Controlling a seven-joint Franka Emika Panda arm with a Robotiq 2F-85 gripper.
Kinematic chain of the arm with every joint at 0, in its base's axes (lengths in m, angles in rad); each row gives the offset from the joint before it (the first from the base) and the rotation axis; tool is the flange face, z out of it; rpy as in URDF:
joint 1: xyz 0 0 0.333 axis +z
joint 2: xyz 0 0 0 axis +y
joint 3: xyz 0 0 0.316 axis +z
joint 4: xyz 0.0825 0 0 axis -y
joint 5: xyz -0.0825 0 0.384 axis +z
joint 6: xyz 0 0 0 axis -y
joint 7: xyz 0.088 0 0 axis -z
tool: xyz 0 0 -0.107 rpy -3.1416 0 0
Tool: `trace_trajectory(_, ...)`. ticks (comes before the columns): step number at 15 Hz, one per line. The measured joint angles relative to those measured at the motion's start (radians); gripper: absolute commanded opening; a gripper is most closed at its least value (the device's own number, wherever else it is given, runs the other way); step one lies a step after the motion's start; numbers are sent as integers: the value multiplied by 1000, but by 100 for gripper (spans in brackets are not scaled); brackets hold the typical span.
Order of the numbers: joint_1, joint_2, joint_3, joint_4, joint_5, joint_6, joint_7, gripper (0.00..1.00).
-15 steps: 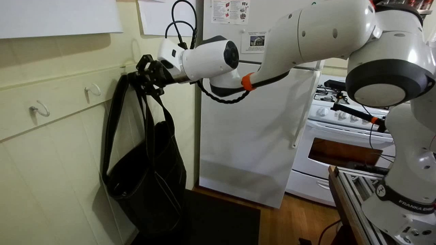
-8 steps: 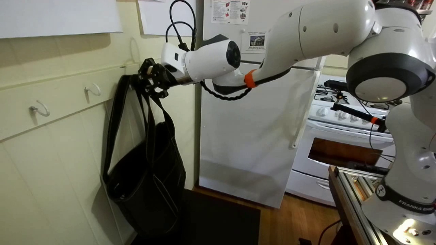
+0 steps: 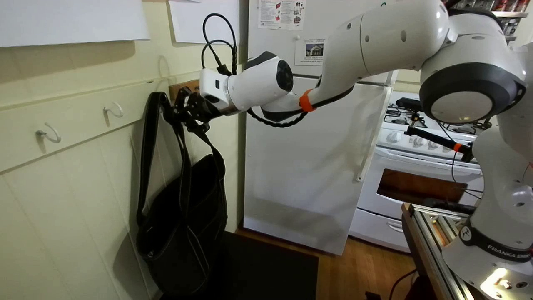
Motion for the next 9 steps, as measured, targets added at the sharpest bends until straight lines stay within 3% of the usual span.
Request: trace_trajectory(9,-4,-27,49,-2,-96,0,0,3)
